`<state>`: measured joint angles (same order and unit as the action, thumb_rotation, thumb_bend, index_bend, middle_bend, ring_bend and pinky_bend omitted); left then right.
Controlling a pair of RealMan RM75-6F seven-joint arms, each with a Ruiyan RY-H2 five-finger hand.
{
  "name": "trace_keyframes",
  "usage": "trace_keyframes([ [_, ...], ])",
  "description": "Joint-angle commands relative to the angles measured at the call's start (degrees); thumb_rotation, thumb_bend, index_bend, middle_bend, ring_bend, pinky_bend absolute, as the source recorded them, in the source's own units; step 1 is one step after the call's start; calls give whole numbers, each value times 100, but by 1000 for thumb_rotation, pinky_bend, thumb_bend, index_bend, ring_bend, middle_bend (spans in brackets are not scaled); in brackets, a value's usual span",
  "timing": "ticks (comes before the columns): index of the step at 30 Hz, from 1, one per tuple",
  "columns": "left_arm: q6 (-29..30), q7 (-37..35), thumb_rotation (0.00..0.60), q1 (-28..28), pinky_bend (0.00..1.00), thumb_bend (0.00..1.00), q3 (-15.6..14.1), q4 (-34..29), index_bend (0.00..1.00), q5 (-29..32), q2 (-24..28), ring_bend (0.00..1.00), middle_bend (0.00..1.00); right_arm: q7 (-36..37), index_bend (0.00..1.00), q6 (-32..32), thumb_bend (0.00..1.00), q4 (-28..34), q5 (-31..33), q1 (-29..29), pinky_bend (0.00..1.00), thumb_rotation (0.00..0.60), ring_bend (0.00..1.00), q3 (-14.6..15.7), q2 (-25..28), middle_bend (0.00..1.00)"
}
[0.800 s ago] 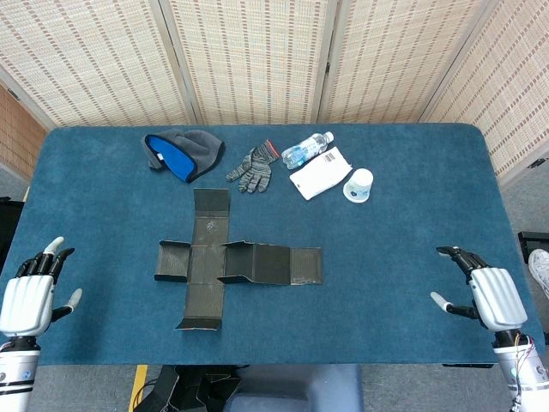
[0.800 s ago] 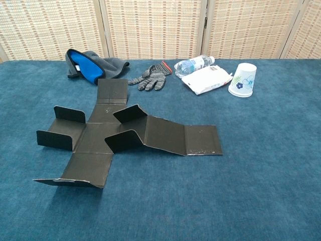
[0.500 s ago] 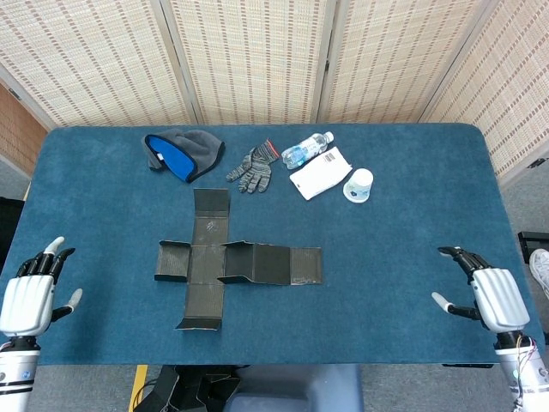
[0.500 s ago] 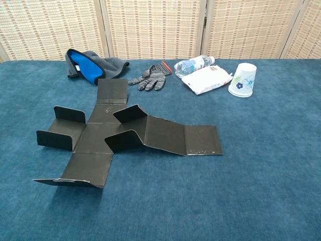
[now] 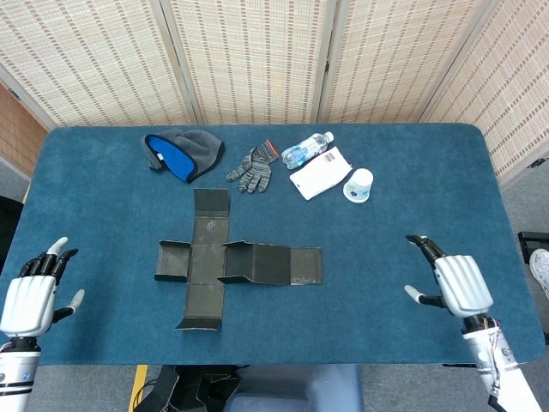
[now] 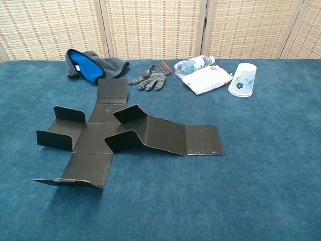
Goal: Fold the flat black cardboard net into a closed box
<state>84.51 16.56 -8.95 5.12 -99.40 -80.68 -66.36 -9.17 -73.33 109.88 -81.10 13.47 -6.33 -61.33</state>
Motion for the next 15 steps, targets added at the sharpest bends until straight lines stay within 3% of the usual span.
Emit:
trace_keyframes([
  [1,8,-14,600,8,231,252,-19,-5,191,-38,14,175,103,-865,4,608,67,471,820,488,915,600,781,-211,-222,172],
  [15,67,-120,600,59,230,252,-59,-6,194,-151,97,175,103,-3263,24,899,39,651,3321,2044,922,600,781,-625,-1793,152],
])
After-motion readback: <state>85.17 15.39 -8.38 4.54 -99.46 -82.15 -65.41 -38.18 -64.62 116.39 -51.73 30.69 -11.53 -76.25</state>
